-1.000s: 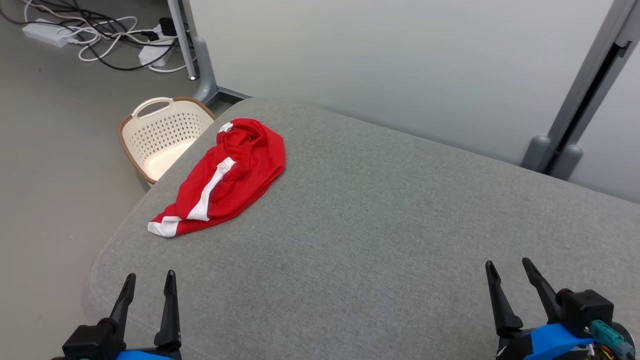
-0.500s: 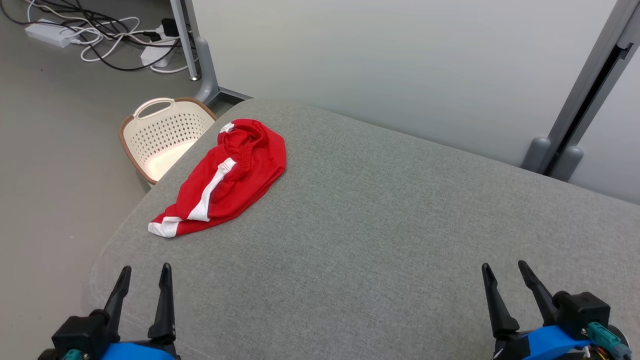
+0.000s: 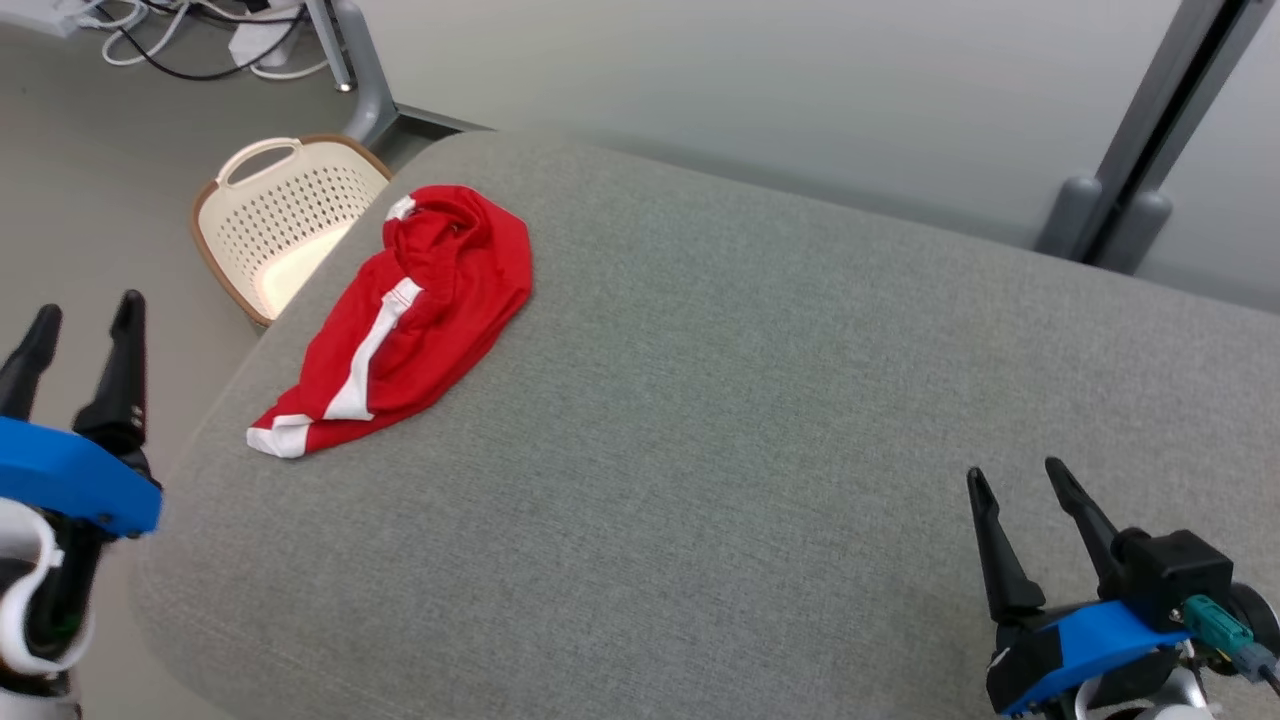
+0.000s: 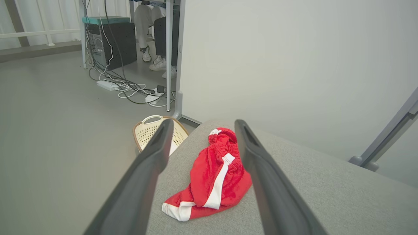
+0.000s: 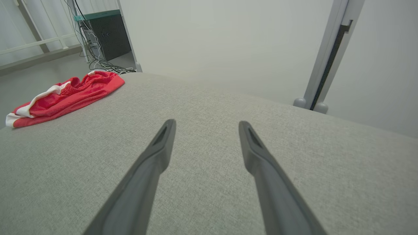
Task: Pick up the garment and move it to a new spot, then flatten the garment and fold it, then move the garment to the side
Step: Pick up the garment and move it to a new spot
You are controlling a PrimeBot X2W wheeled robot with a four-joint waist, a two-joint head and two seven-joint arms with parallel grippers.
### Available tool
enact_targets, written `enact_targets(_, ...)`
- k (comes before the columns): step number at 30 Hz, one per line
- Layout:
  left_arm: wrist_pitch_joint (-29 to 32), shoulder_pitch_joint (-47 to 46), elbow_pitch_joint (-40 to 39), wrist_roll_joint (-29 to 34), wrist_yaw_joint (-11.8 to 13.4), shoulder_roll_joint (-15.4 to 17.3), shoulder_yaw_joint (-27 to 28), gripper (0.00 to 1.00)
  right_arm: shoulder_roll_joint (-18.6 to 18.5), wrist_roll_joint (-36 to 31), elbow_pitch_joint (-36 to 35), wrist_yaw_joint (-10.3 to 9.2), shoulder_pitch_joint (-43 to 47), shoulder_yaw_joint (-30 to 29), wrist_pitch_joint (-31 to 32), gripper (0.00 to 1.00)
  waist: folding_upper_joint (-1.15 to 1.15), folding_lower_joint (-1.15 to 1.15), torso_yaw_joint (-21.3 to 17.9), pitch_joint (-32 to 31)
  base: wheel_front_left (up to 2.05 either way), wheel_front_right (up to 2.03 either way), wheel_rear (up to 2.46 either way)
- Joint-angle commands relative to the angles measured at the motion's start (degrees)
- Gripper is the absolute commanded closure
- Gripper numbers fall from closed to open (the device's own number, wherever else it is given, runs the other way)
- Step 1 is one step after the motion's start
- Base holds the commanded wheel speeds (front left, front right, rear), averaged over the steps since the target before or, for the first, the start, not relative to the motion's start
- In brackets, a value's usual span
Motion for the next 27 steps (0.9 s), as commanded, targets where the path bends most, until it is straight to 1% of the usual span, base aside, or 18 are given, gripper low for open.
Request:
enact_targets(1, 0.9, -2.3, 1.7, -1.7, -0.3, 0.5, 0.9, 0.00, -0.5, -0.8, -1.3, 0.01, -1.5, 0.4, 0.8, 0.00, 0.00, 0.00, -2.6, 4.0, 0.00, 0.00, 0.00)
enact_targets(7, 3.2, -7.7, 10.6, -6.0, -1.4, 3.8, 4.6, 0.00, -1.8, -2.2, -7.8, 0.01, -3.7, -0.6, 4.1, 0.00, 0.00, 0.00, -7.0, 12.3, 0.00, 0.00, 0.00)
enact_targets(9, 3.2, -9.2, 13.3, -7.4, -1.9, 4.2, 5.4, 0.00, -2.1, -2.6, -9.9, 0.01, -4.3, -0.7, 4.9, 0.00, 0.00, 0.00, -8.5, 15.1, 0.00, 0.00, 0.00)
enact_targets(12, 3.6, -11.6, 18.2, -9.9, -3.2, 5.7, 6.4, 0.00, -2.5, -2.9, -12.6, 0.01, -5.4, -0.5, 6.0, 0.00, 0.00, 0.00, -10.8, 19.1, 0.00, 0.00, 0.00)
enact_targets(17, 4.7, -16.2, 25.7, -11.9, -4.4, 7.7, 4.5, 0.00, -2.3, -3.6, -16.2, 0.01, -6.9, -0.9, 6.9, 0.00, 0.00, 0.00, -14.1, 24.4, 0.00, 0.00, 0.00)
enact_targets(23, 5.7, -21.7, 32.5, -14.5, -4.8, 8.0, 1.5, 0.00, -2.0, -3.9, -19.0, 0.01, -7.9, -1.2, 6.8, 0.00, 0.00, 0.00, -17.3, 28.7, 0.00, 0.00, 0.00)
enact_targets(27, 7.8, -22.8, 36.5, -17.1, -4.8, 8.4, 0.1, 0.00, -1.3, -3.7, -19.4, 0.01, -7.9, -1.3, 5.9, 0.00, 0.00, 0.00, -19.3, 29.8, 0.00, 0.00, 0.00)
